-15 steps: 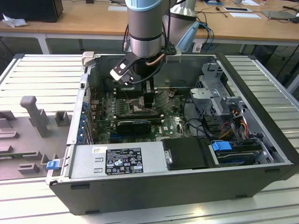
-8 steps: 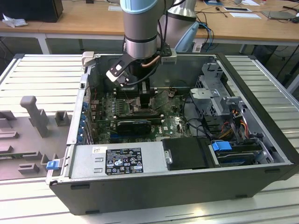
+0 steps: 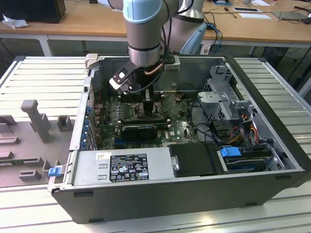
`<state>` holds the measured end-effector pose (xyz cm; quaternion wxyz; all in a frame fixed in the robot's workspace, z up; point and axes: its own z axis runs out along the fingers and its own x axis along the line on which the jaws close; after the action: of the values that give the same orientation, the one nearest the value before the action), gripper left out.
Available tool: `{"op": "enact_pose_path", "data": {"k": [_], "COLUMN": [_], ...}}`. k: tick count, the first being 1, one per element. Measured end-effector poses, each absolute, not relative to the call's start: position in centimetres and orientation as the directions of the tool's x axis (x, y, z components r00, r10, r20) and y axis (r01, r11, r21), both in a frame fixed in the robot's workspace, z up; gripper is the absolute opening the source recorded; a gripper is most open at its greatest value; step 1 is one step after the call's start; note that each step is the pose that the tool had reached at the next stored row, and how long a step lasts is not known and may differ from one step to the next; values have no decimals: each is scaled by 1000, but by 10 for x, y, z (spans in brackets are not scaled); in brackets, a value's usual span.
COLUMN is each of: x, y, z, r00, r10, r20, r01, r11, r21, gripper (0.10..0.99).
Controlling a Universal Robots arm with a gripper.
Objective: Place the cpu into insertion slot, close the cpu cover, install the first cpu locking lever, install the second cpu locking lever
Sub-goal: 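Place the cpu into insertion slot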
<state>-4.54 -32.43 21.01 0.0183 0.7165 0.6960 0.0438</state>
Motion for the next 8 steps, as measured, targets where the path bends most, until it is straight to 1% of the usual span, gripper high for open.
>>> {"op": "enact_pose_path", "data": {"k": [5,8], "x": [-46,-46], "y": [-324,-324], "z": [207,204], "r00": [0,7], "r10": [999,999], "r20": [37,37], "r01": [996,996], "r11": [-3,-11], "r21": [87,87], "gripper": [525,525]}}
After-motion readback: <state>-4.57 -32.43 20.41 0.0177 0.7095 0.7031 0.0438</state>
